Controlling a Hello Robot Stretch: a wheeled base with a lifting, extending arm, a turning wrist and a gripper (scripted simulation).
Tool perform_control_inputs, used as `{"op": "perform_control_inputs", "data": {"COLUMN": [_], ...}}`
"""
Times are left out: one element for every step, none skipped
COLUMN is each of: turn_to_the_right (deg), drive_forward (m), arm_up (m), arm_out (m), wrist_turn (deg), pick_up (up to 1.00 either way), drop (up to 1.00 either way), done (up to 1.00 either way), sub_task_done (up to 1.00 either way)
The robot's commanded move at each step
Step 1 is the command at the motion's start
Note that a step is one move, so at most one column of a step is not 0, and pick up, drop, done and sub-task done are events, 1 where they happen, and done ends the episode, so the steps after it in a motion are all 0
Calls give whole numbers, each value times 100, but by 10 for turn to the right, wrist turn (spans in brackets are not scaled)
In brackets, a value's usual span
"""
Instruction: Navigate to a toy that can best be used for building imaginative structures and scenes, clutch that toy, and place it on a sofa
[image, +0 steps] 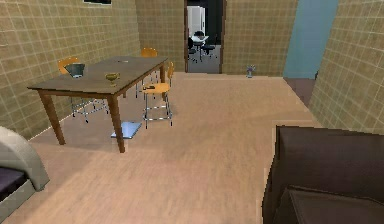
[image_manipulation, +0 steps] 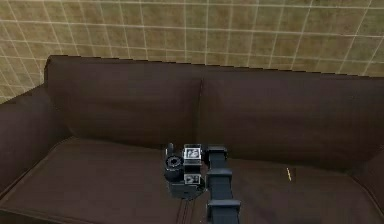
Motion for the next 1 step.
{"op": "perform_control_inputs", "data": {"turn_to_the_right": [0], "drive_forward": [0], "arm_up": [0], "arm_out": [0], "wrist_turn": [0], "pick_up": [0], "drop": [0], "done": [100], "sub_task_done": [0]}}
